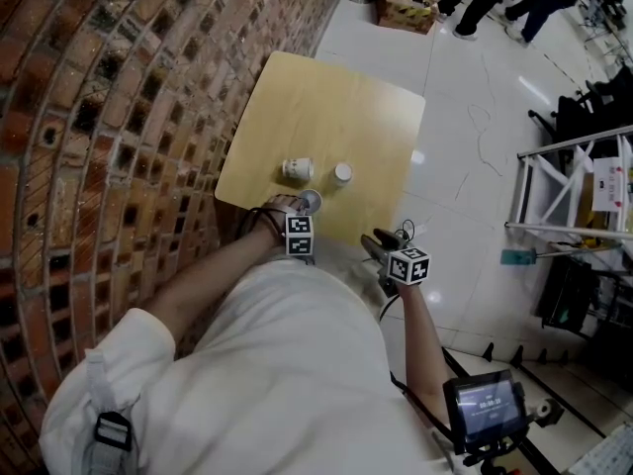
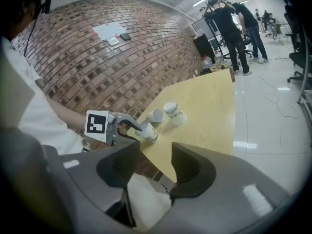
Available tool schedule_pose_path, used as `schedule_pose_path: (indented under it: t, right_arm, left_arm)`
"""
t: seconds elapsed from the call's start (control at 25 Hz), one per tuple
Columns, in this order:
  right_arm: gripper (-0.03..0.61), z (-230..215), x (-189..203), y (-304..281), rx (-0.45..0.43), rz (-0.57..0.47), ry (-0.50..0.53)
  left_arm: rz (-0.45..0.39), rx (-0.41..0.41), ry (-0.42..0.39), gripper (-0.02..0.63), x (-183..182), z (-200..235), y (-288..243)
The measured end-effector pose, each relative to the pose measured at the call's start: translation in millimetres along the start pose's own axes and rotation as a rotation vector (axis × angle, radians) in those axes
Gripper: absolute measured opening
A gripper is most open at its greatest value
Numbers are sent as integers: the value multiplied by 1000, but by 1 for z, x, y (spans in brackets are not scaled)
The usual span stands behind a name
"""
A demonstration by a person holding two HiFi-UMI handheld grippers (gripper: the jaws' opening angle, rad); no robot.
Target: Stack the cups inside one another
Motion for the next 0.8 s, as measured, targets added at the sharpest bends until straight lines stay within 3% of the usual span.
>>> schedule_pose_path:
  t: [0.12,0.28,0.44,0.6,0.68,0.8]
  right_arm:
    - [207,1,-3,-2,4,-5,11]
    - [207,1,-12,-5,44,-23,40]
    - [209,1,-25,-8,100,-36,99]
    - [209,7,-44,-13,121,-57,149]
    - [209,11,-55,-16,133,-75,172]
    - [209,14,-71,-21,173,-110,210]
  left_arm:
    - [-71,14,116,218,2,2,14]
    - [-246,-7,379,245,14,15,53]
    - [-433,-97,666,227,39,32,95]
    - [-561,-208,892,192,66,46,127]
    - [-607,-256,949,175,74,50,140]
    - [-652,-338,952,133,79,54,156]
Point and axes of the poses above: the fingertips, and each gripper's own axes: y backward along the fingers, z to its left, x out of its underside, the point moved 6 cm from there along y, backward along the fingers, and after that the axes turned 9 degrees about -y, right-handed, at the moved point
